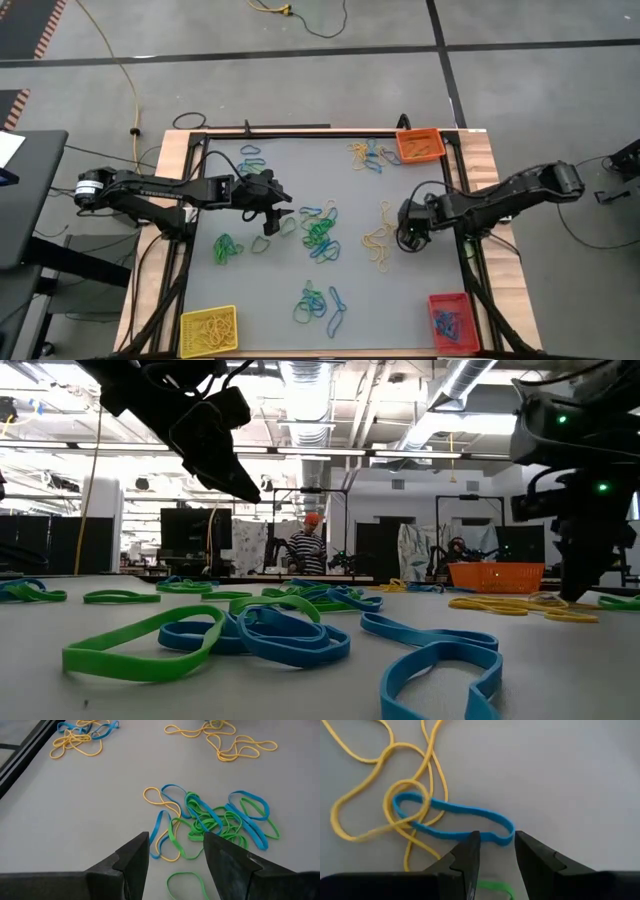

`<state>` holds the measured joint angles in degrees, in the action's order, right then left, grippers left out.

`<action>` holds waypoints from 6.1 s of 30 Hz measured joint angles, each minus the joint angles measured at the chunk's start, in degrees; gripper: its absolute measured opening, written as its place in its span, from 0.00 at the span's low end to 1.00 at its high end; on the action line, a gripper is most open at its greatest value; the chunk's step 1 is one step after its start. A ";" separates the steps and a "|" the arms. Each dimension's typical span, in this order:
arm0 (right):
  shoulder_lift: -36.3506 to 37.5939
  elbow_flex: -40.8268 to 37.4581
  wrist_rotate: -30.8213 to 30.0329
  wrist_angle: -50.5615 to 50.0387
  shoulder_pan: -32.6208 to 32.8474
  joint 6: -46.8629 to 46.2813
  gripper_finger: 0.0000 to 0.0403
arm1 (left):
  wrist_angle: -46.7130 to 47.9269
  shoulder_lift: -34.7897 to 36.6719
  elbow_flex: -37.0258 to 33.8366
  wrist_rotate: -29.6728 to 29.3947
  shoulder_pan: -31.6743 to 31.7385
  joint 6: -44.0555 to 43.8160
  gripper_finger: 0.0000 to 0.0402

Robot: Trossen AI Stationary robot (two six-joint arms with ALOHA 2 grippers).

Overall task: Sort rubber bands into baskets
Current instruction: Put the blue rubber band into the red bin

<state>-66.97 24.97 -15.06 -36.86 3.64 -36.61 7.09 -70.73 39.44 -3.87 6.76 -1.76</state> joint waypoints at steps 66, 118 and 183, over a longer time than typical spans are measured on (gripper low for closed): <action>8.03 18.91 -3.92 -7.88 71.45 -52.95 0.05 | 0.00 0.00 -0.01 0.01 0.00 0.00 0.44; -4.56 23.78 7.49 -19.60 73.46 -64.03 0.07 | 0.00 -0.01 -0.02 -0.01 0.00 0.00 0.44; -9.10 21.40 -25.34 -7.41 10.93 -5.48 0.55 | 0.00 0.00 -0.02 -0.01 0.00 0.00 0.44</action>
<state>-76.07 46.36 -40.40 -44.27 14.56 -42.09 7.09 -70.72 39.42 -3.87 6.76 -1.76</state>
